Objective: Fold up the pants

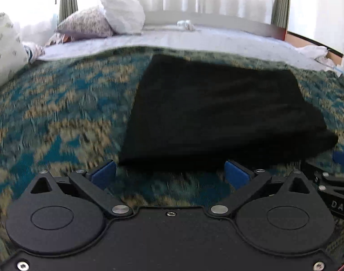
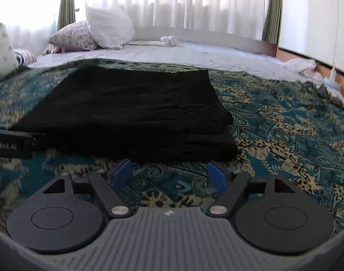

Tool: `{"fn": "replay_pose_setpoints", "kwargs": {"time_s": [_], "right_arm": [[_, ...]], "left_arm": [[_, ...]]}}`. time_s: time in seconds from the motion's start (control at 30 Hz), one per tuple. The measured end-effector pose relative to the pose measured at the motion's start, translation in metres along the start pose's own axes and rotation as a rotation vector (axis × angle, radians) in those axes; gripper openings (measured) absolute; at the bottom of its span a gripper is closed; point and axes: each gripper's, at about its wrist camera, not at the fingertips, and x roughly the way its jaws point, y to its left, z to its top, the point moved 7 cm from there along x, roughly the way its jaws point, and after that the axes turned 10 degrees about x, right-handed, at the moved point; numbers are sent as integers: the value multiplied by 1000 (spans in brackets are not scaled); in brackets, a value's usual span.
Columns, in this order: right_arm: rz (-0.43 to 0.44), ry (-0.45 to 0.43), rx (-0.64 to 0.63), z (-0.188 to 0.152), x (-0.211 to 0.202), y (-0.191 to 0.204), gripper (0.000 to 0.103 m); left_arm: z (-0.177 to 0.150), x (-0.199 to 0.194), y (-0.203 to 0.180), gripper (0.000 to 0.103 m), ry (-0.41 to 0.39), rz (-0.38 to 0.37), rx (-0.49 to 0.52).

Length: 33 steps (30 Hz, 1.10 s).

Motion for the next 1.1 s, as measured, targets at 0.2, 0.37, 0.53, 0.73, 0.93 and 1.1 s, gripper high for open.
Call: {"fn": "replay_pose_setpoints", "kwargs": {"time_s": [0.2,0.37,0.53,0.73,0.93,1.1], "right_arm": [[8,17,25,-2,5,-3,87],[-4,4,4,-6,7,-2,88],[3,6,13,-6,8,-3,88],[0,2,8,-6,8,-2,88],[0,2,8,-6,8,-2,88],[1,2,9,-6,8,-2,89]], "left_arm": [[-5,4,-3,103,5,16,10],[-6,6,-2,103,4,10,7],[-6,7,-1,103,-2,6,-5],[-7,7,-1,103,-4,8,-6],[-7,7,-2,103,-4,8,-5],[-6,7,-2,103,-5,9,-6]]}}
